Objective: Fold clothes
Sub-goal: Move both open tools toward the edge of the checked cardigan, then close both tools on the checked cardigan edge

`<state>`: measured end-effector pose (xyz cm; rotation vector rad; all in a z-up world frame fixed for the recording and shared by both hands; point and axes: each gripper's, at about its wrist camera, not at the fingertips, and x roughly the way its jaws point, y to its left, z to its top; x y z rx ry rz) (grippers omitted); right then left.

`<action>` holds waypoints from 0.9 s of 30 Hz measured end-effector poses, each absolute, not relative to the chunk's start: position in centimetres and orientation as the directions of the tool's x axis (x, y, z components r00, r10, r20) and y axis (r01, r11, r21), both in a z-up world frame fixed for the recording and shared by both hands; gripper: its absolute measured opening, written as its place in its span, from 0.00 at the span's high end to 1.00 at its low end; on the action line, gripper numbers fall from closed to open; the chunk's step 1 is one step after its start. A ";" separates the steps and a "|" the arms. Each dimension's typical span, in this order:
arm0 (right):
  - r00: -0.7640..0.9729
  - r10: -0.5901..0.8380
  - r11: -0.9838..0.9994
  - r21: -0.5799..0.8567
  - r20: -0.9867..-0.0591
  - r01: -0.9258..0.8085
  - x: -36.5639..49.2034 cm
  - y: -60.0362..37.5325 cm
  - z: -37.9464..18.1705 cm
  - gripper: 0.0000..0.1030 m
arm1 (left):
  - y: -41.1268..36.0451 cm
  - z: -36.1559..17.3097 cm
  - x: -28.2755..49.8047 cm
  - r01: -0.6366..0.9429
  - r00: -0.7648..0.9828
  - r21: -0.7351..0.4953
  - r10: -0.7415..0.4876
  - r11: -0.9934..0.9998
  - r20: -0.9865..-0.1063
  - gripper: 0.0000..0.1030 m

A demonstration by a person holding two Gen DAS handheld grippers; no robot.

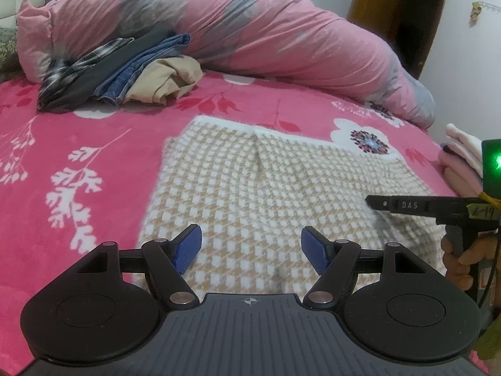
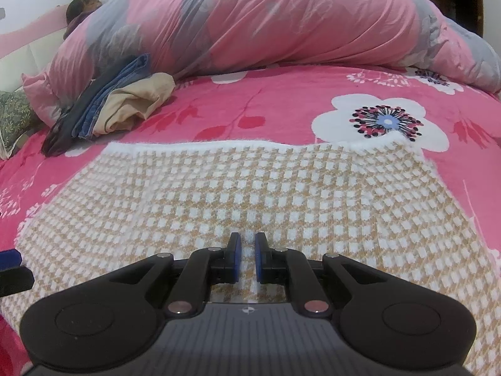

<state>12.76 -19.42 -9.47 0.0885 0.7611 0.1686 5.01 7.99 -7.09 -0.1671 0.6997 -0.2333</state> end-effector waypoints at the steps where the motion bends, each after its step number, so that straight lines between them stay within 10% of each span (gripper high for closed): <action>1: 0.710 0.187 0.982 0.143 -0.679 -0.122 12.8 -19.5 -9.5 0.91 | 8.0 -7.1 4.9 0.152 0.741 -0.227 -0.263 0.962 -0.618 0.31; 27: 0.732 0.468 0.686 -0.319 -0.494 -0.654 -2.5 -7.5 -9.8 0.63 | 7.9 -6.4 4.0 0.016 0.718 -0.081 -0.068 0.997 -0.693 0.31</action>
